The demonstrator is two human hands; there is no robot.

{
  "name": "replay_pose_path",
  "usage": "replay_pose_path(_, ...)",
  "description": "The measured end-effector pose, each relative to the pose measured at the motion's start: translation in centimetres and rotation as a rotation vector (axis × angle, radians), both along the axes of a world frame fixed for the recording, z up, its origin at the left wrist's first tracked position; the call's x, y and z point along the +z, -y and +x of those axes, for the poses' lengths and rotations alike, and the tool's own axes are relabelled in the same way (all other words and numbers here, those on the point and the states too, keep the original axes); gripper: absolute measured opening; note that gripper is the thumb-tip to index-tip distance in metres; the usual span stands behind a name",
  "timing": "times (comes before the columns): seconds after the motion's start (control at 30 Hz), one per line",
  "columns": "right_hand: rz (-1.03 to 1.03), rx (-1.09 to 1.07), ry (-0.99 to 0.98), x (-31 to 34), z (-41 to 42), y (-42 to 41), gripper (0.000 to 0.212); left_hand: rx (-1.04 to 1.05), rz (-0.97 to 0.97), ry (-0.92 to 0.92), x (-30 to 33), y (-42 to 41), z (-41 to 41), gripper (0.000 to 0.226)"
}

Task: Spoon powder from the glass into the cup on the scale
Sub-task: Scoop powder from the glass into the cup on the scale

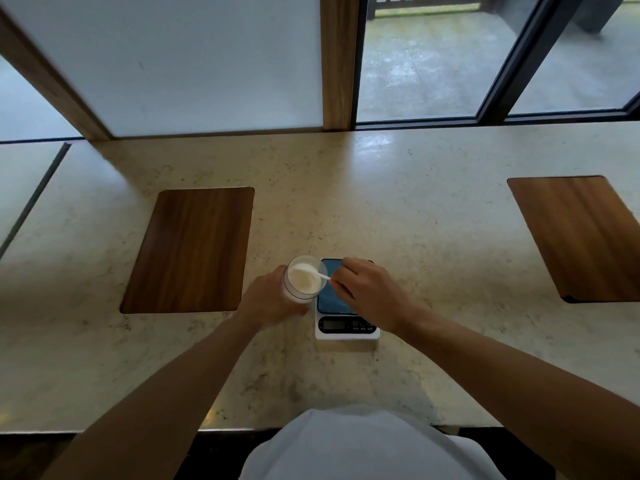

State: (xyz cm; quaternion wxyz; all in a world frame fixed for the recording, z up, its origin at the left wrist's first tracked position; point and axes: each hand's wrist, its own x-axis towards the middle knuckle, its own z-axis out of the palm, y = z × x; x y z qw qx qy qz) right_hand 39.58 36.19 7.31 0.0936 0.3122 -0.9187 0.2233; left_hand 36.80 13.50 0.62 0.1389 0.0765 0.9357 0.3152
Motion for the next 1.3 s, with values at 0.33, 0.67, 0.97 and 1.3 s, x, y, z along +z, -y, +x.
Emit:
replay_pose_path(0.33,0.055,-0.078,0.159,-0.9,-0.5,0.6,0.019,-0.032,0.028,-0.038,-0.1,0.3,-0.1,0.083)
replay_pose_path(0.67,-0.050,-0.316,0.466,-2.1,-1.4,1.1,0.022,-0.102,0.021,-0.024,-0.8,0.4,0.1,0.085)
replay_pose_path(0.97,-0.126,-0.384,0.587,-1.9,-1.7,0.9,0.031,-0.068,0.005,-0.022,-0.8,0.3,-0.3,0.085)
replay_pose_path(1.3,-0.253,-0.485,0.701,-1.4,-1.7,0.1,0.022,-0.038,0.016,-0.004,-0.8,0.2,-0.5,0.085)
